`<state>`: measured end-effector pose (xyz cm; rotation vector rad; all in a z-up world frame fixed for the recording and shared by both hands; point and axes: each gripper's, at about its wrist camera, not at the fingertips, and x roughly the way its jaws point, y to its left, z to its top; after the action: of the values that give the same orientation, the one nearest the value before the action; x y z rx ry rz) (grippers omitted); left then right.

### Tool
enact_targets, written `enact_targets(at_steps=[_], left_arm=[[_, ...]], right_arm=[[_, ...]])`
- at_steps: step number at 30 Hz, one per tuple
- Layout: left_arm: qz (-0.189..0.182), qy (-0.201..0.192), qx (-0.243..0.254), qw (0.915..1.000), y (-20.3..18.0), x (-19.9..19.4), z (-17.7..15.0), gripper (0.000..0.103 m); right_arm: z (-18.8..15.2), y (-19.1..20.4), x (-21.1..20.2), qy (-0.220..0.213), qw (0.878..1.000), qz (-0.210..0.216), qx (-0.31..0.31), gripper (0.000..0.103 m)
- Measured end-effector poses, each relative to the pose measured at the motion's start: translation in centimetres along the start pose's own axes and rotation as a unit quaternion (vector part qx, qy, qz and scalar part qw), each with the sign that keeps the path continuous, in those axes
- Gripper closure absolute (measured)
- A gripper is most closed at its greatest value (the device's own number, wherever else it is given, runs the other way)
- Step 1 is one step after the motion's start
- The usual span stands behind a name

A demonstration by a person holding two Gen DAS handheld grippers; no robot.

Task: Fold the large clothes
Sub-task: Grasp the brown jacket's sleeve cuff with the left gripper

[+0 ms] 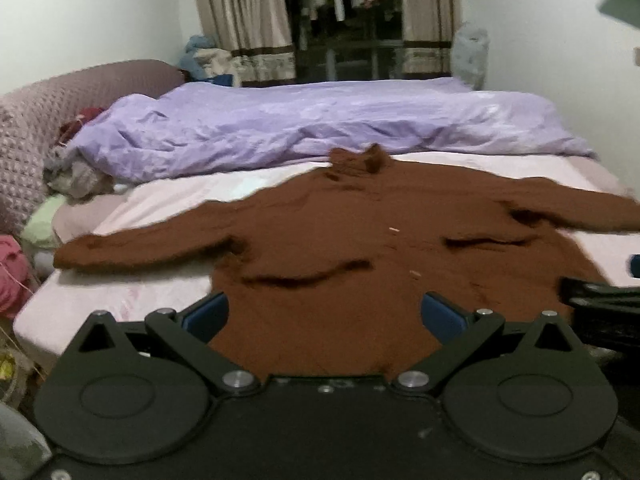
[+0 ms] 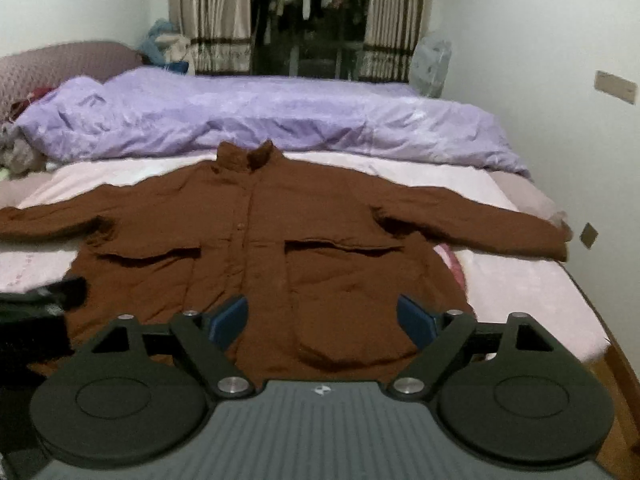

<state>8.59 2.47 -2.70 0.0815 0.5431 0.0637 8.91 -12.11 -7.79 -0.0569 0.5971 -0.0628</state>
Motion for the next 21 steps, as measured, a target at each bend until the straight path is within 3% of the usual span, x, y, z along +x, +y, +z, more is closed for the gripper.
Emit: enact_targets(at_steps=[4, 7, 12, 14, 18, 21], left_arm=[[0.057, 0.023, -0.011, 0.9981, 2.9, 6.8, 2.1, 0.0], [0.116, 0.057, -0.016, 0.9914, 5.6, 12.1, 4.0, 0.0], [0.165, 0.055, -0.044, 0.9838, 11.3, 17.4, 6.6, 0.0], [0.199, 0.053, -0.058, 0.9768, 14.0, 19.3, 7.1, 0.0], [0.253, 0.056, -0.078, 0.9627, 20.2, 22.6, 7.2, 0.0], [0.314, 0.085, -0.085, 0.9419, 25.2, 25.4, 6.6, 0.0]], right_arm=[[1.4, -0.9, 3.7, 0.021, 1.0, -0.02, 0.004, 0.005], [2.0, -2.7, 5.4, 0.027, 0.999, -0.024, 0.03, 0.005], [3.9, -5.3, 10.1, 0.045, 0.997, -0.033, 0.049, 0.005], [5.1, -5.8, 12.2, 0.059, 0.997, -0.02, 0.052, 0.005], [6.9, -6.1, 15.2, 0.048, 0.998, -0.009, 0.032, 0.005], [7.7, -6.3, 17.9, 0.059, 0.997, -0.022, 0.035, 0.005]])
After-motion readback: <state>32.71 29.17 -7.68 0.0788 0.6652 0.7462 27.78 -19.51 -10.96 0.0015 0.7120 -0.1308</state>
